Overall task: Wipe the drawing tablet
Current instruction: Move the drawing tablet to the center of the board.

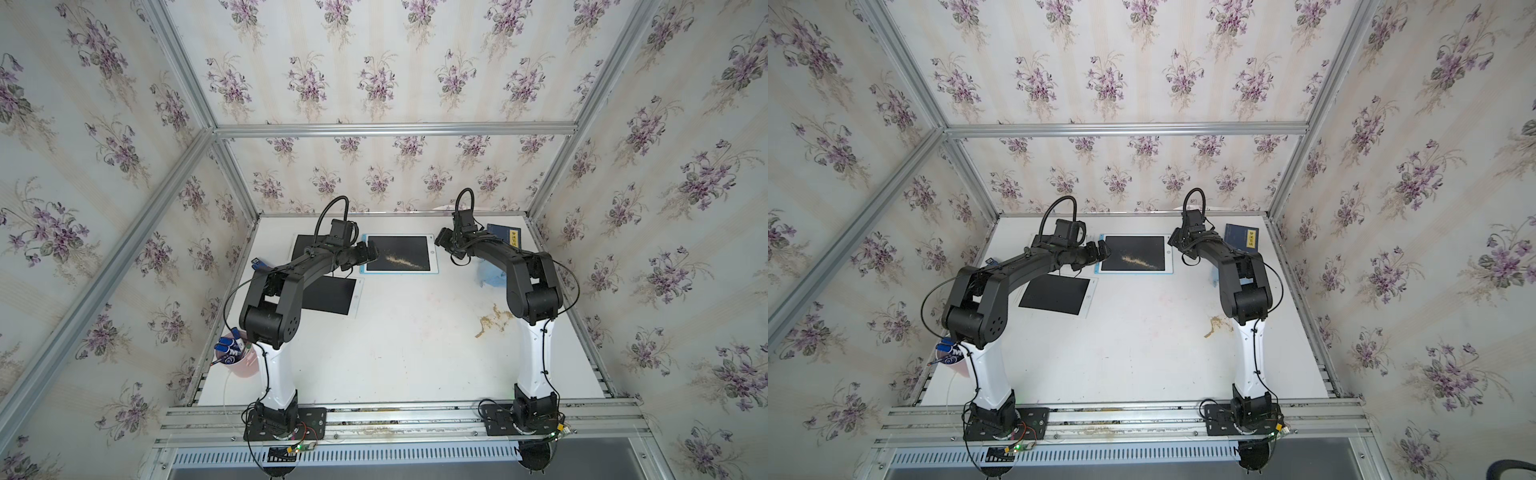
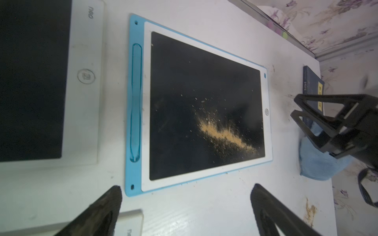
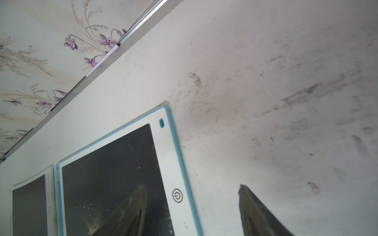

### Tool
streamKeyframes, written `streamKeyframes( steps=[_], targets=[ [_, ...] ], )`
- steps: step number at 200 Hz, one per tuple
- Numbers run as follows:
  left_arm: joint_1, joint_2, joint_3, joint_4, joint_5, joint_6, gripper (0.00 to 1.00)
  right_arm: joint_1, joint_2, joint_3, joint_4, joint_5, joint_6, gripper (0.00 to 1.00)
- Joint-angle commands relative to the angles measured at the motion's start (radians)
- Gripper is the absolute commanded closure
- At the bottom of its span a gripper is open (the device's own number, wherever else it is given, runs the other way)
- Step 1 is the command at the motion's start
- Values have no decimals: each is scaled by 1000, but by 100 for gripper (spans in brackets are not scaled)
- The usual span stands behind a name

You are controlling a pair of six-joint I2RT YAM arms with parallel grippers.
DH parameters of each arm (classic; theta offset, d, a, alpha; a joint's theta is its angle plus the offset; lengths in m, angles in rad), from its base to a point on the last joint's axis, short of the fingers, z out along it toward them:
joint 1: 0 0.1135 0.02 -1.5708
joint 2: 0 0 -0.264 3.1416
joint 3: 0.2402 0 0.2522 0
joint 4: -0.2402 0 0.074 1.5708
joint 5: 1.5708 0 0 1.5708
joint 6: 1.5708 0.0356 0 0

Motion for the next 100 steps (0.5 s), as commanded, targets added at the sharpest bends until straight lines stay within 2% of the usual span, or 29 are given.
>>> streamKeyframes(
  steps=[1,27,49,100],
  targets=[
    [12,66,82,-43,51,23,0,0,21,16,-12,-36,3,28],
    [12,169,215,-117,71,38,0,0,66,78,-49,-38,-7,28],
    [13,214,265,-124,73,34,0,0,85,85,-42,-53,-7,28],
    [13,265,331,-196,-75,68,0,1,114,96,-40,-84,-4,28]
  ],
)
